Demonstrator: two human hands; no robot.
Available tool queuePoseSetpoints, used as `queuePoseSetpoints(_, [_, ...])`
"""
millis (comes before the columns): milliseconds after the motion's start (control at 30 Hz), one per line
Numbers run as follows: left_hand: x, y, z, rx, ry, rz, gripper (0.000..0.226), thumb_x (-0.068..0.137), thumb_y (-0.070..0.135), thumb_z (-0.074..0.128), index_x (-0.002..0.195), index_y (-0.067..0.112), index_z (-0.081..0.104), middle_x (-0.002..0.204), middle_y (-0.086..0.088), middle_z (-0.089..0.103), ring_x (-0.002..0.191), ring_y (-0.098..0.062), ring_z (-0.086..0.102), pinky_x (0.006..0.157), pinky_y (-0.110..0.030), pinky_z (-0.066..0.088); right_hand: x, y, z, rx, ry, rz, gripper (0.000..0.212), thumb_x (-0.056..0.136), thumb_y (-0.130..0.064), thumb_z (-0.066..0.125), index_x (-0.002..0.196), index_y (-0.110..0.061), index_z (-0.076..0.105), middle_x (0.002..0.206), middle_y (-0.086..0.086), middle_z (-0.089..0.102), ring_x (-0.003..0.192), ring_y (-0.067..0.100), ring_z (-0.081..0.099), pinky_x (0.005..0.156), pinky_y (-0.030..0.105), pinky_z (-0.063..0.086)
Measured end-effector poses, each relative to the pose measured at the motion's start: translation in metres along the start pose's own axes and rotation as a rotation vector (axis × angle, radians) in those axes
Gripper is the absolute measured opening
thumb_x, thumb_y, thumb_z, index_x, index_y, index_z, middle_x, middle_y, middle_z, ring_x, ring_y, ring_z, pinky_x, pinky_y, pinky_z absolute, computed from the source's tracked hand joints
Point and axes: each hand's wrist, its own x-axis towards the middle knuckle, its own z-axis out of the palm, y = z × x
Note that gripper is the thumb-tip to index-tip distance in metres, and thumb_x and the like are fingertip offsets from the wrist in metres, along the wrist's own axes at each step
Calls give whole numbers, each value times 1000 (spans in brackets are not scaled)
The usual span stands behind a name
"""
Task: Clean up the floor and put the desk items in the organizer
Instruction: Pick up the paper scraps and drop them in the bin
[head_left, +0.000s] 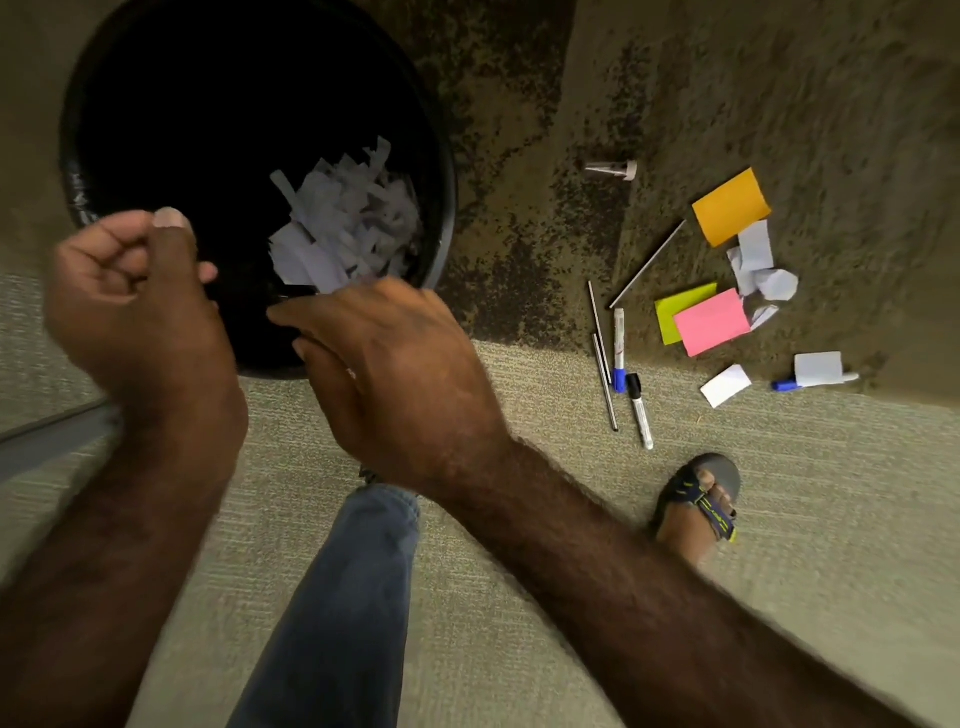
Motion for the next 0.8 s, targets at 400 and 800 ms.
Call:
queuePoseSetpoints(400, [-126,8,101,25,-348,392,12,99,22,70,107,19,61,93,-9,67,85,-40,70,71,-32,56,-89,137,-42,-28,244,236,17,99,-14,65,114,-13,75,110,1,76,100,26,68,92,41,52])
queuePoseSetpoints(800, [-200,-88,208,263,-788,370,14,95,25,72,108,23,68,82,15,64,71,6,57,68,-11,48,-191,337,-72,-390,255,728,22,90,-15,66,111,-13,68,102,15,70,97,38,63,83,45,54])
